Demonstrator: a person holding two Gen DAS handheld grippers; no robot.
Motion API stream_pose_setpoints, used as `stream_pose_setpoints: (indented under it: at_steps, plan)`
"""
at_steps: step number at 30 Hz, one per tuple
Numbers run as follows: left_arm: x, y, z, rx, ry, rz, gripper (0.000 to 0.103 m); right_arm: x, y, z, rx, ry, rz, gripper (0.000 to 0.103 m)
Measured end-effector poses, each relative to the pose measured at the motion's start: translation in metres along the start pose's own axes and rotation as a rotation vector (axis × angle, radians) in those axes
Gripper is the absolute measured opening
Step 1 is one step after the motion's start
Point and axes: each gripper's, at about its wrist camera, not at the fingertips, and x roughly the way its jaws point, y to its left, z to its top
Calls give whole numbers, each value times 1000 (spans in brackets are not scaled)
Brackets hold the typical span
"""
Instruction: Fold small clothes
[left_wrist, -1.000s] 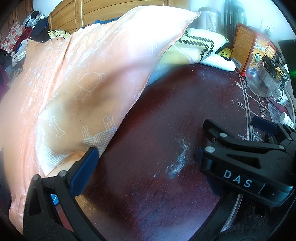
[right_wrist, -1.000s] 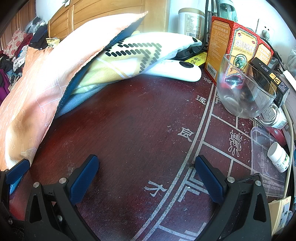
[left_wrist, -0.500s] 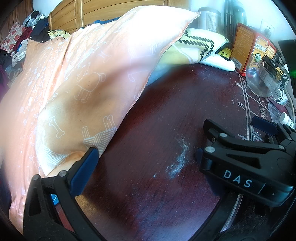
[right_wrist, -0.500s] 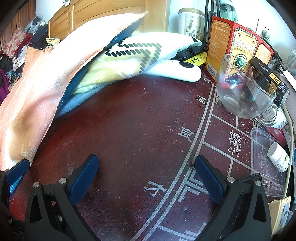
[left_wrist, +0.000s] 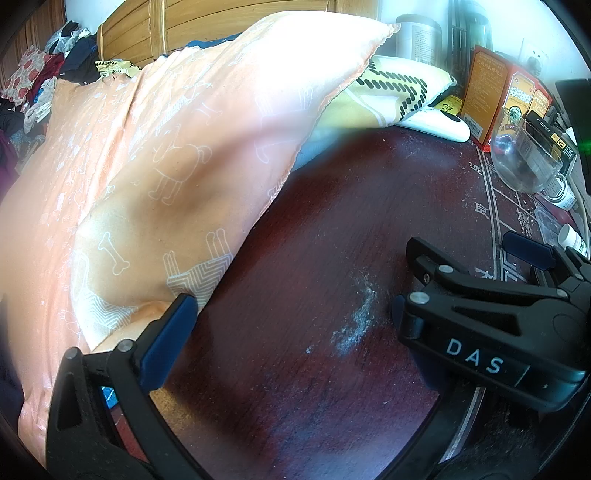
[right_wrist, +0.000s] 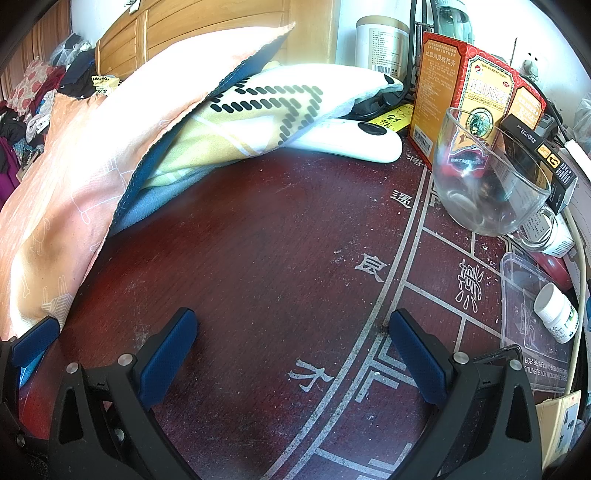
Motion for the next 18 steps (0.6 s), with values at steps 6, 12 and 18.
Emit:
stream_pose_setpoints:
  at_steps: [6,12,18]
  plan:
    - [0,-16,0,1,1,-1,103,1,0,0,0,0,0,103]
    - [-1,-17,0,1,1,-2,103,0,0,-1,0,0,0,103]
    - [-12,-30,-7,0,1,-2,103,-1,0,-1,0,0,0,103]
